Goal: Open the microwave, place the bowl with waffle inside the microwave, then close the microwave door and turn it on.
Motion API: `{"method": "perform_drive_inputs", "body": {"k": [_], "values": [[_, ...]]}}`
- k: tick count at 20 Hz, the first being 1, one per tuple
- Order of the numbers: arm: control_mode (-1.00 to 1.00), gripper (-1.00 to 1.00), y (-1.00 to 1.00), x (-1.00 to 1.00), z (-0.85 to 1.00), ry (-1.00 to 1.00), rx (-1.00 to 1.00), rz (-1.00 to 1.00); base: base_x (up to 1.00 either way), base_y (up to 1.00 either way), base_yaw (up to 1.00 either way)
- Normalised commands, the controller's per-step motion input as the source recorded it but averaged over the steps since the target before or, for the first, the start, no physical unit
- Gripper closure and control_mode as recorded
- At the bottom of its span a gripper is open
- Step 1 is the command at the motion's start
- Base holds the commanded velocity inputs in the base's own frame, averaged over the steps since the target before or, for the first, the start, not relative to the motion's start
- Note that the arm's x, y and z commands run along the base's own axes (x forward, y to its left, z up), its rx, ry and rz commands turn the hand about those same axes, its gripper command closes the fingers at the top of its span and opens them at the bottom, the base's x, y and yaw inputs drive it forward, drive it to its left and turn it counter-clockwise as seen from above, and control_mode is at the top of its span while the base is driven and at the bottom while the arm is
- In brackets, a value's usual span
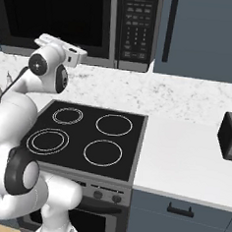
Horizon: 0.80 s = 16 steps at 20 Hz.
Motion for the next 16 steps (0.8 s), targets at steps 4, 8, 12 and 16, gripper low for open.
{"method": "perform_drive_inputs", "body": {"k": [4,8,12,16], "values": [[-1.0,-1.0,-0.11,-0.24,0.34,0.02,-0.02,0.0,0.0,0.0,0.0],[-1.0,-1.0,-0.3,-0.85,0.41,0.03,-0.04,0.03,0.0,0.0,0.0],[-1.0,-1.0,-0.43,-0.83,0.48,0.12,0.0,0.0,0.0,0.0,0.0],[-1.0,-1.0,-0.76,-0.81,0.21,0.05,-0.01,0.0,0.0,0.0,0.0]]}}
